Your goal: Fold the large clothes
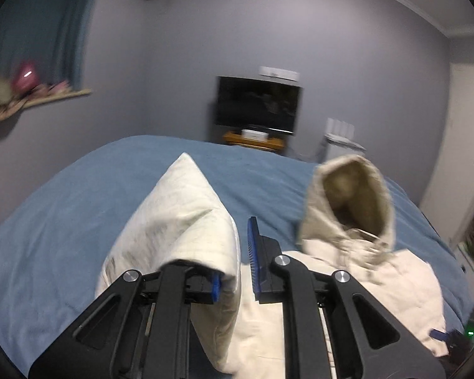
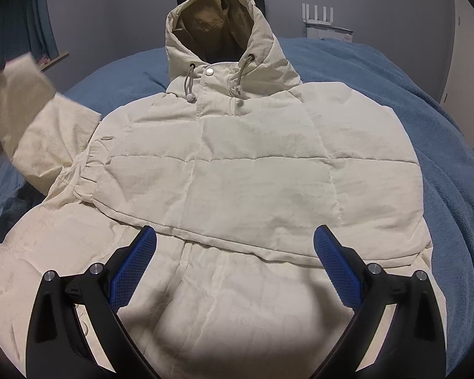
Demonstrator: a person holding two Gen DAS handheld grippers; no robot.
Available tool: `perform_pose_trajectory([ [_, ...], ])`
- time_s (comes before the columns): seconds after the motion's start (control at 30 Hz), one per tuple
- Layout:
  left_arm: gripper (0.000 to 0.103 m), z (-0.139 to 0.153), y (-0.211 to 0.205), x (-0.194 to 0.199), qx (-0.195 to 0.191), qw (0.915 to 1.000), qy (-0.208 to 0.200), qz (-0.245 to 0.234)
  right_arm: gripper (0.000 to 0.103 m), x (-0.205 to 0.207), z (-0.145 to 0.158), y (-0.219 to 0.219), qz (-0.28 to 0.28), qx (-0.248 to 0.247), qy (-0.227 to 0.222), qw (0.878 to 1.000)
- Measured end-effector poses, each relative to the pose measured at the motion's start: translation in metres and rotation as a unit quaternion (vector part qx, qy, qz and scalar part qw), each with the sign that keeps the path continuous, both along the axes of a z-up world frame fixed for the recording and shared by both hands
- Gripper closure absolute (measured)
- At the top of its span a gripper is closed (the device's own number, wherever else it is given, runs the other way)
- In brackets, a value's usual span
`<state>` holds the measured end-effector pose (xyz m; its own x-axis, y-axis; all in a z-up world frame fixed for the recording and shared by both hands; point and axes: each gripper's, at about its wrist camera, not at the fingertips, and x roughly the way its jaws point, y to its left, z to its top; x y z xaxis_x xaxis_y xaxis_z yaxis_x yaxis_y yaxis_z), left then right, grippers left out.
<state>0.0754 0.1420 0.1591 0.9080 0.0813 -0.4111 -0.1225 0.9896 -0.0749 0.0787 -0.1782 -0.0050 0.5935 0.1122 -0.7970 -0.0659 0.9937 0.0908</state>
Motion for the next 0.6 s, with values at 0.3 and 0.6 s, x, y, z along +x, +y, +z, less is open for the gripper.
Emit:
perform_pose_trajectory([
  [0.3, 0.089, -0.028, -0.134, 0.004, 0.026, 0.9897, 0.031, -0.137, 0.007, -0.003, 0.010, -0.021, -0.056, -0.010, -0.016, 0.998],
  [0.6, 0.090, -0.131, -0.214, 0.022, 0.079, 0.9647, 0.103, -0.229, 0.007, 0.001, 0.001, -0.066, -0.138, 0.019, 0.008, 0.990],
])
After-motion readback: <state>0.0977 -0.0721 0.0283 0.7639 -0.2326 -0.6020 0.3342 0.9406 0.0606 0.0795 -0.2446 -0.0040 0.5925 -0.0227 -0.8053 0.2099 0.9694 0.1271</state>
